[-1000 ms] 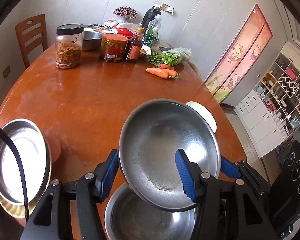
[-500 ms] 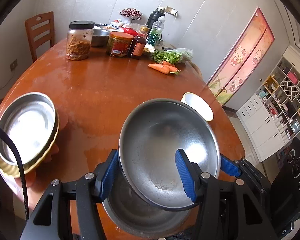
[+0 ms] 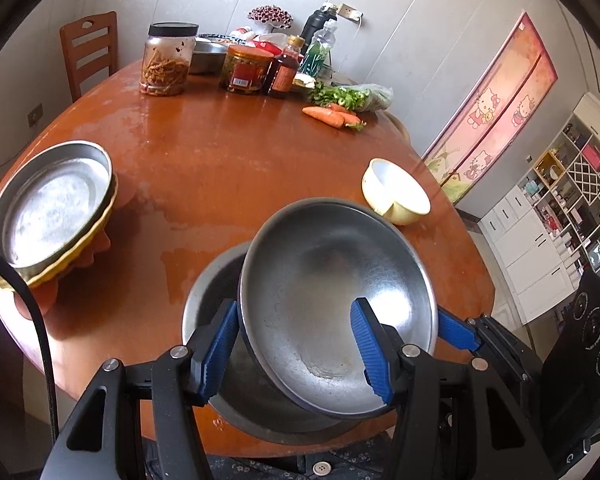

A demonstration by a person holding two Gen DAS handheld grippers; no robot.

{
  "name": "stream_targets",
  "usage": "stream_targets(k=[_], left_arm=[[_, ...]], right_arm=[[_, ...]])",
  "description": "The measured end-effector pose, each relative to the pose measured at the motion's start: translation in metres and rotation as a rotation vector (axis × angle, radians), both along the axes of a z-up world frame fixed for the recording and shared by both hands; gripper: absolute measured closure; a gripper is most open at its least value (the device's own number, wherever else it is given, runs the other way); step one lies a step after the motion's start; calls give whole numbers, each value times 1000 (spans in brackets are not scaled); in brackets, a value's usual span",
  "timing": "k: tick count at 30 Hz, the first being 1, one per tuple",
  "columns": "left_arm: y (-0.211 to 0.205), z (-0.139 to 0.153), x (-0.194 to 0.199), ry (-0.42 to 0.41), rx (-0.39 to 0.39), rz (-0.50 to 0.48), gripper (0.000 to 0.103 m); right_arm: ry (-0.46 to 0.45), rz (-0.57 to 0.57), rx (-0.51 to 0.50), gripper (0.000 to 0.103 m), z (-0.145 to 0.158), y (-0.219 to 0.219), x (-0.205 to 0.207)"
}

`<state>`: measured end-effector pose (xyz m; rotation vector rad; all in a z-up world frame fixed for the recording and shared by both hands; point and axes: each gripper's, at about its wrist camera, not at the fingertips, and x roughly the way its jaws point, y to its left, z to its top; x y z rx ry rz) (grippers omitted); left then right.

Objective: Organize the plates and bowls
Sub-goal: 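Lower the smaller steel bowl into the steel basin and open both tools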

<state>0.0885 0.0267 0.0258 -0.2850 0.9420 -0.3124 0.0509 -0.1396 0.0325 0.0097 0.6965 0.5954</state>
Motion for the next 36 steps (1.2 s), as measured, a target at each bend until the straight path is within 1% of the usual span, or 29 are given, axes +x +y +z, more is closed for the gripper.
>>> stream_targets(k=[5, 10, 22, 26, 31, 36], left_arm=[[-4, -3, -3, 1, 21, 10, 46], [-8, -8, -6, 7, 60, 24, 46], [-11, -17, -7, 0, 141, 55, 46], [-9, -18, -7, -2, 138, 58, 46], [-9, -18, -9, -15, 153, 61, 46], [-9, -17, -10, -17, 147, 53, 46]], right_arm=[[10, 9, -6, 36, -4, -1, -5], [23, 24, -10, 36, -9, 1, -8], [43, 38, -34, 36, -20, 9, -4], [33, 36, -52, 36, -21, 12, -3], [23, 38, -65, 36, -21, 14, -4], [22, 37, -71, 36, -21, 14, -4]])
